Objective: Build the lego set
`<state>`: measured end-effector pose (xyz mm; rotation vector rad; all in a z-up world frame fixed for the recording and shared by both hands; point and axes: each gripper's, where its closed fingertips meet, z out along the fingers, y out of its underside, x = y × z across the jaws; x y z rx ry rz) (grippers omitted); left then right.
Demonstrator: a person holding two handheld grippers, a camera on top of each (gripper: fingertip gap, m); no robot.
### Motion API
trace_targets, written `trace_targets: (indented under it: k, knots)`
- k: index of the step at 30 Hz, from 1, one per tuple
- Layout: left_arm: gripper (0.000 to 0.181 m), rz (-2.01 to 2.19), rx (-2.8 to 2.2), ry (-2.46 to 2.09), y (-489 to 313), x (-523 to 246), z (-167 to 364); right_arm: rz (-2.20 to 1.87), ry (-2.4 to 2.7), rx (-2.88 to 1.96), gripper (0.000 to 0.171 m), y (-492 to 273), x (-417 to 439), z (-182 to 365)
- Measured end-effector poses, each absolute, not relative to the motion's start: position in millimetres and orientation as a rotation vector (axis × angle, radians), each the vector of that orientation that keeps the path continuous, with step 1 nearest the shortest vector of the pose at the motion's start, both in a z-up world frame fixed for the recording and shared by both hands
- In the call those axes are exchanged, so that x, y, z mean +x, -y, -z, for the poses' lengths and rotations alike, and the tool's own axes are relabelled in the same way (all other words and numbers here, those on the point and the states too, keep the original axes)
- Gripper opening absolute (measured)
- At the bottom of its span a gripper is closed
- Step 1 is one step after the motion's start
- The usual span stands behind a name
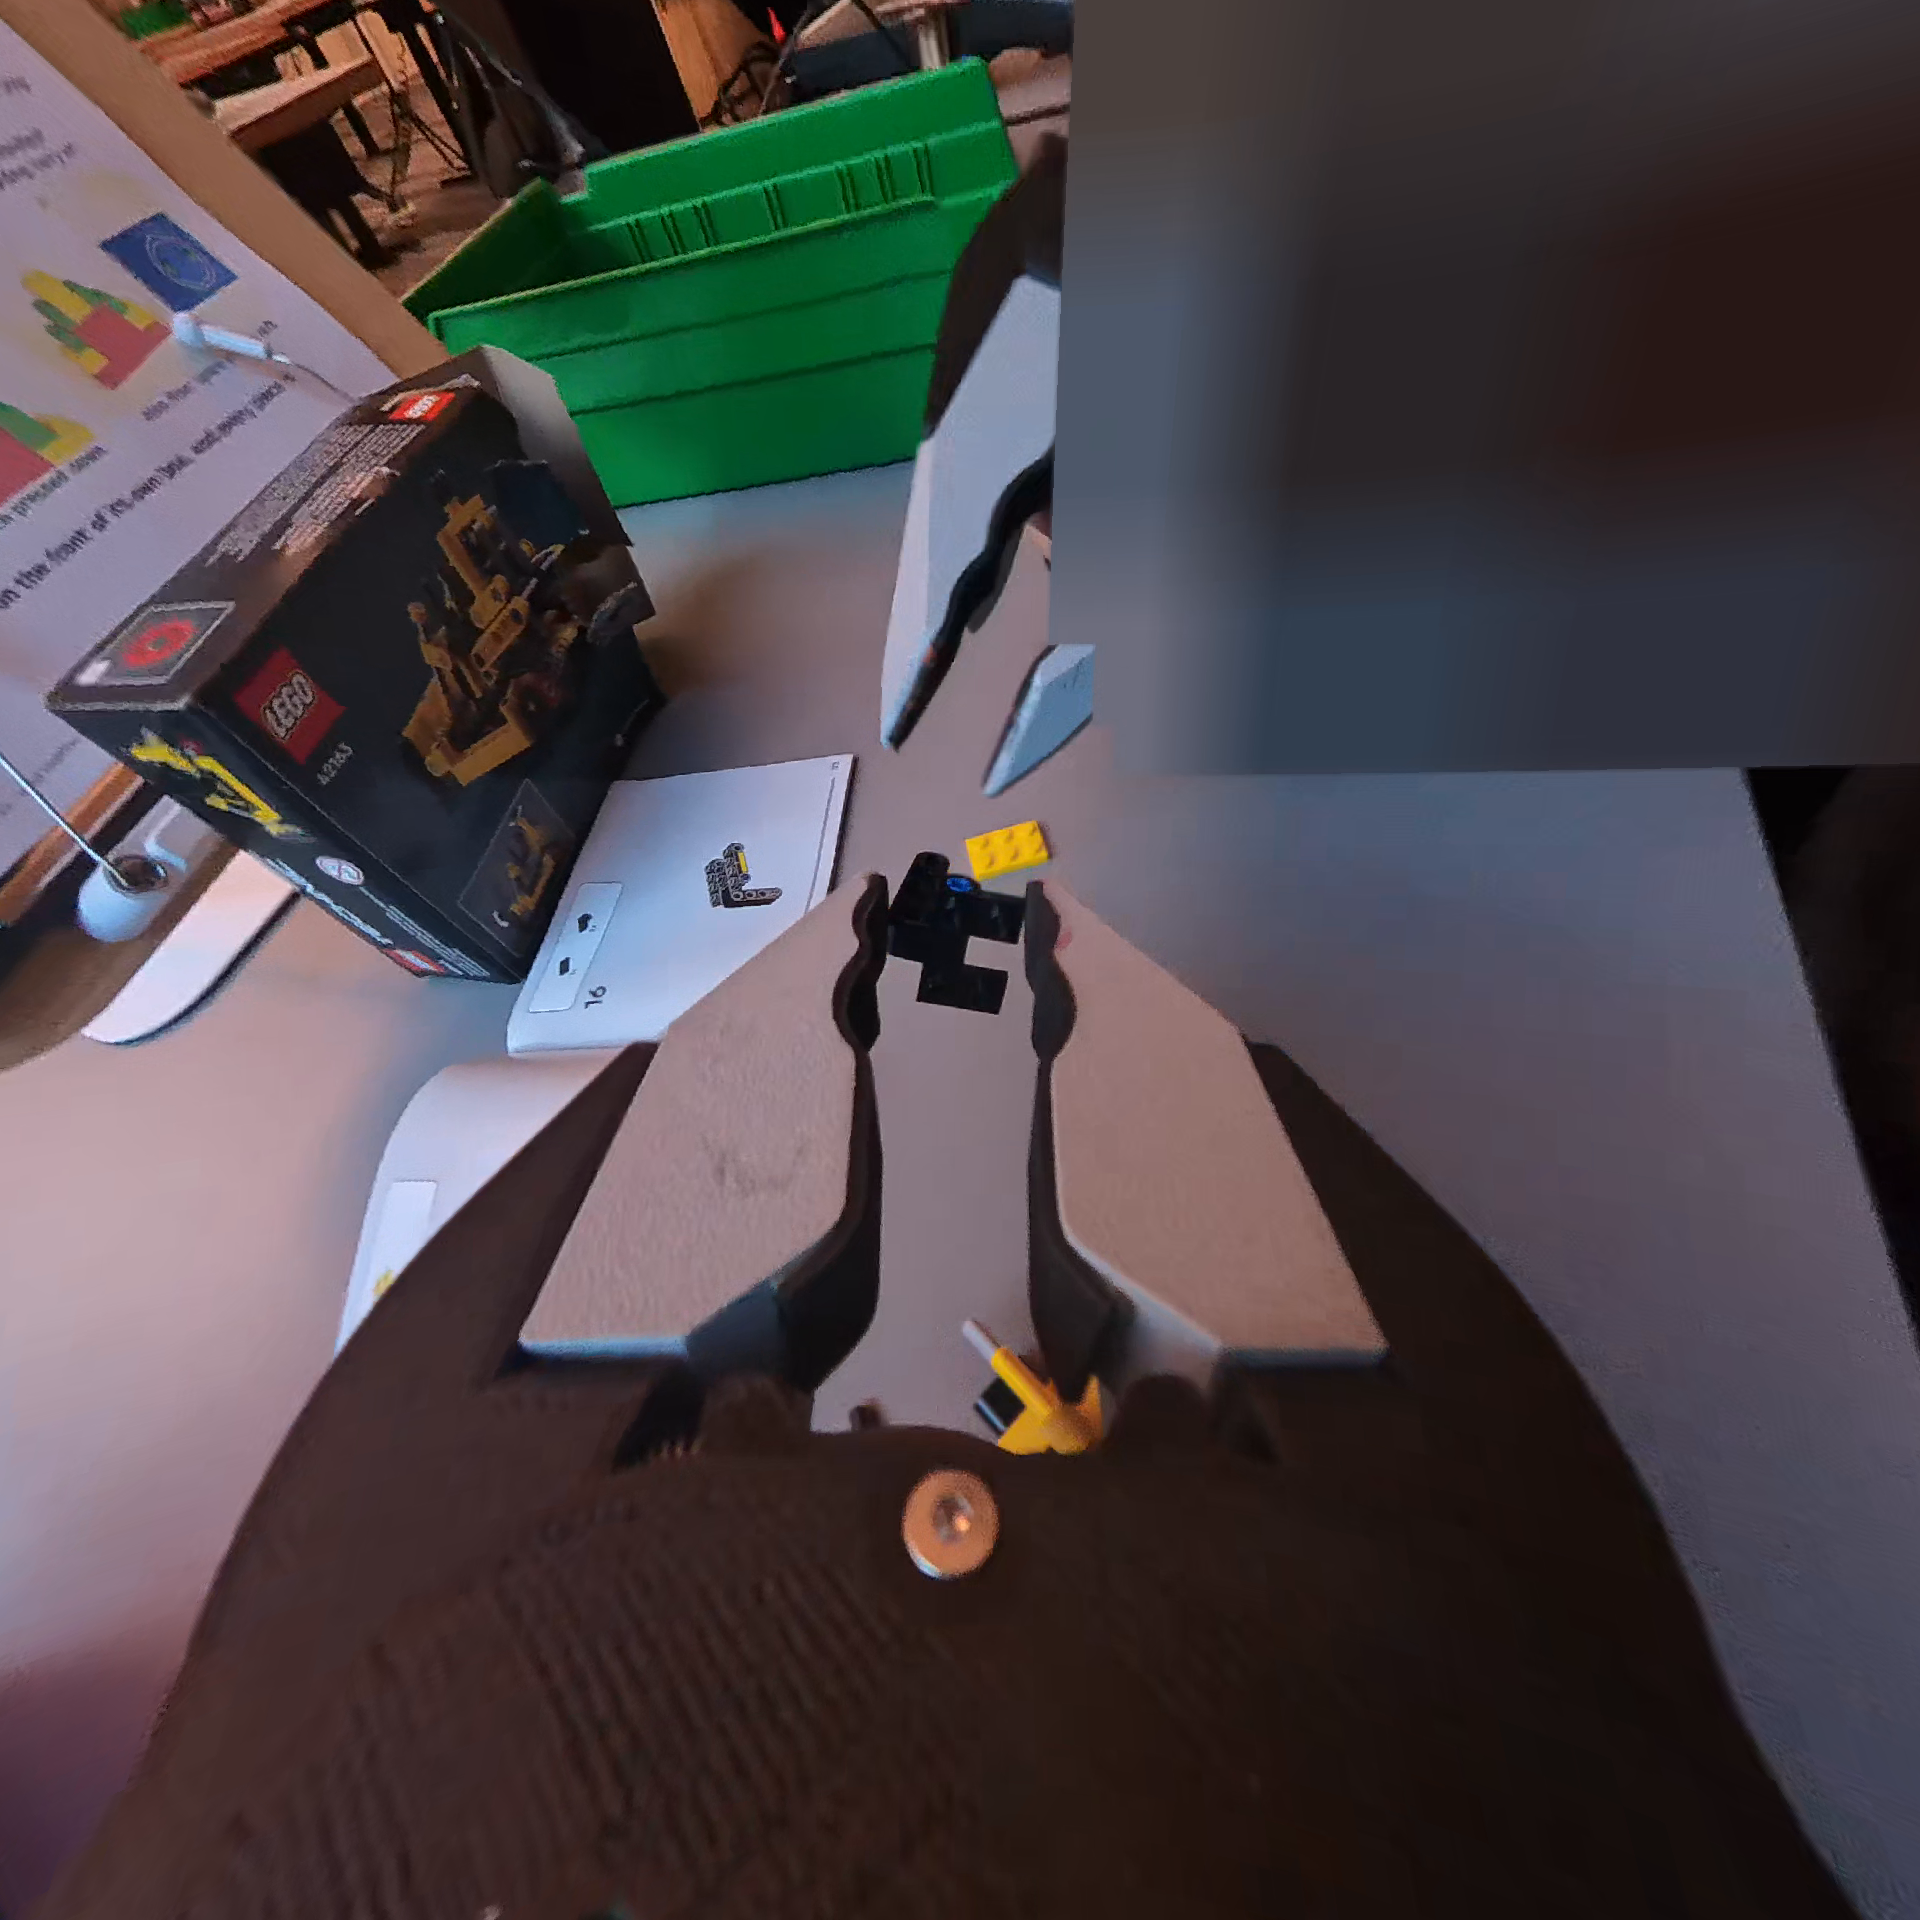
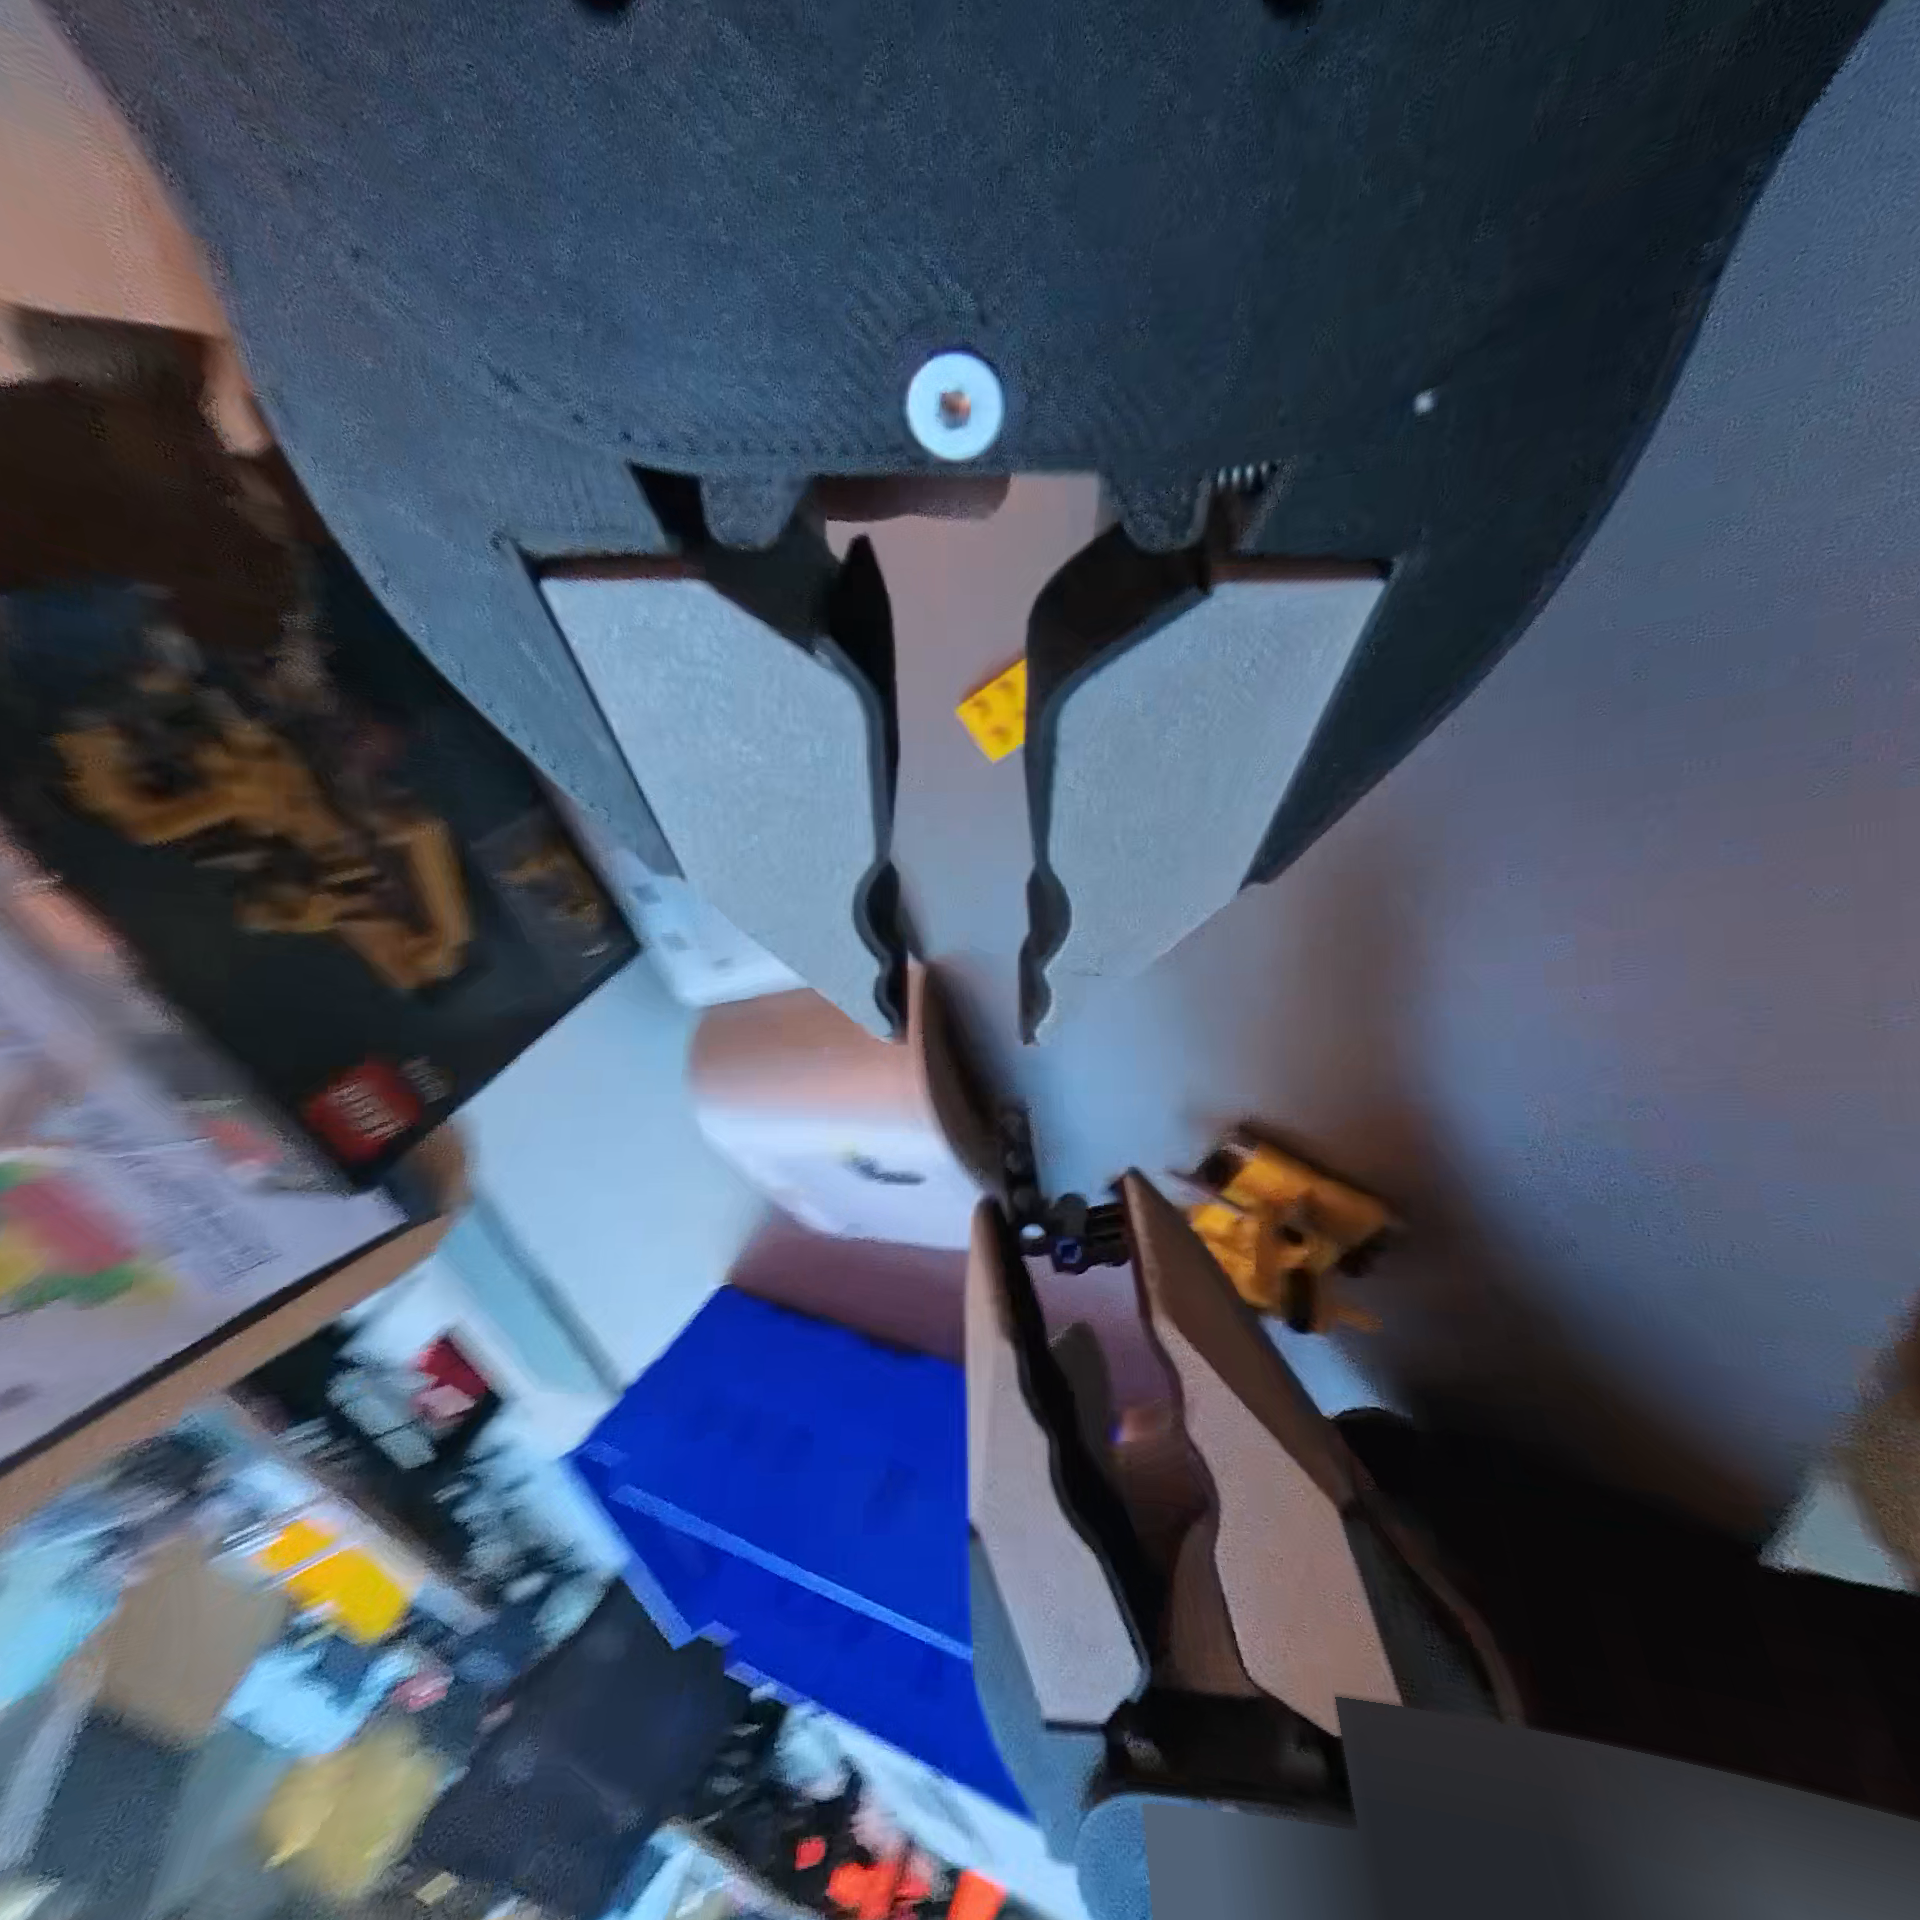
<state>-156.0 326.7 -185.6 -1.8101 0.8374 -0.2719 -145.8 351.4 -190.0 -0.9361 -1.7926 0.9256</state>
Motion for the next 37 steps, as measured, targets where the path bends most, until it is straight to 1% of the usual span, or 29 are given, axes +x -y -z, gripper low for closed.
trace_targets:
  k: [1, 3, 5, 8, 9, 12, 13, 14, 15, 21, 24, 25, 26, 27, 28, 31, 34, 37]
  knots:
    - [0.023, 0.252, -1.798, -0.874, -326, -154, 188, -1.000, 1.830, -0.976, 0.022, -350, -143, 195]
    - [0.023, 0.205, -1.761, -0.956, -323, -147, 192, -1.138, 1.844, -1.047, 0.030, -348, -142, 200]
    - [0.023, 0.147, -1.710, -1.054, -318, -140, 195, -1.312, 1.873, -1.072, 0.030, -335, -141, 199]
    - [0.023, 0.095, -1.633, -1.206, -307, -128, 201, -1.574, 1.967, -1.093, 0.016, -311, -132, 197]
    - [0.023, 0.092, -1.594, -1.243, -303, -123, 200, -1.641, 1.981, -1.107, 0.018, -306, -130, 196]
    - [0.024, 0.052, -1.478, -1.337, -291, -111, 196, -1.770, 1.993, -1.168, 0.018, -298, -129, 192]
    - [0.023, 0.032, -1.430, -1.368, -287, -106, 194, -1.822, 2.018, -1.157, 0.015, -292, -126, 190]
    - [0.024, 0.006, -1.390, -1.392, -284, -102, 193, -1.880, 2.055, -1.128, 0.007, -285, -120, 188]
    - [0.024, -0.020, -1.361, -1.411, -282, -100, 193, -1.910, 2.079, -1.123, 0.006, -281, -117, 187]
    - [0.024, -0.098, -1.313, -1.479, -278, -95, 201, -1.940, 2.172, -1.140, 0.005, -272, -110, 195]
    - [0.025, -0.143, -1.365, -1.424, -285, -98, 199, -1.949, 2.136, -1.144, 0.004, -279, -112, 194]
    - [0.028, -0.154, -1.380, -1.387, -289, -99, 196, -1.962, 2.123, -1.145, 0.004, -282, -112, 192]
    - [0.034, -0.164, -1.397, -1.344, -293, -102, 193, -1.975, 2.104, -1.149, 0.004, -287, -112, 189]
    - [0.042, -0.178, -1.423, -1.299, -298, -106, 189, -1.974, 2.078, -1.158, 0.004, -293, -112, 187]
    - [0.044, -0.188, -1.451, -1.259, -302, -111, 186, -1.957, 2.053, -1.168, 0.004, -300, -112, 186]
    - [0.046, -0.175, -1.562, -1.145, -313, -127, 184, -1.843, 1.957, -1.177, 0.005, -330, -113, 180]
    - [0.045, -0.179, -1.769, -1.045, -326, -147, 199, -1.738, 1.837, -1.178, 0.005, -364, -111, 170]
    - [0.044, -0.048, -1.948, -0.952, -326, -141, 210, -1.666, 1.799, -1.159, 0.005, -385, -101, 169]
